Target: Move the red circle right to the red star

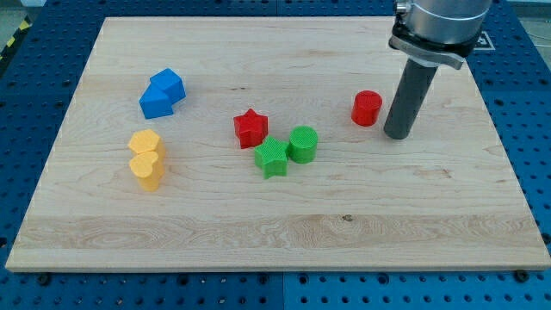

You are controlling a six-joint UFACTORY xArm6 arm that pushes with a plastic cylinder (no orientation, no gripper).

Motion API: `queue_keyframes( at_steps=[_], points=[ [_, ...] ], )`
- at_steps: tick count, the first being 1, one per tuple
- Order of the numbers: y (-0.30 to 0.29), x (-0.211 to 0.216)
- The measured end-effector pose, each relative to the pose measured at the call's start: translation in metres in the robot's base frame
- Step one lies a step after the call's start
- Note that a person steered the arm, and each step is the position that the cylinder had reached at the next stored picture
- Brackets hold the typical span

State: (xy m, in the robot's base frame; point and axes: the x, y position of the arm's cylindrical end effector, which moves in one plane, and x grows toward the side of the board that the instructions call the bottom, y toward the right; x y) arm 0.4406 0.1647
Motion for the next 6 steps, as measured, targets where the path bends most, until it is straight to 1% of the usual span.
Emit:
queue_keyframes(
  at_steps=[2,3,5,6],
  points=[
    [0.004,-0.079],
    [0.004,-0.094],
    [0.009,-0.042],
    [0.008,-0.036]
  ],
)
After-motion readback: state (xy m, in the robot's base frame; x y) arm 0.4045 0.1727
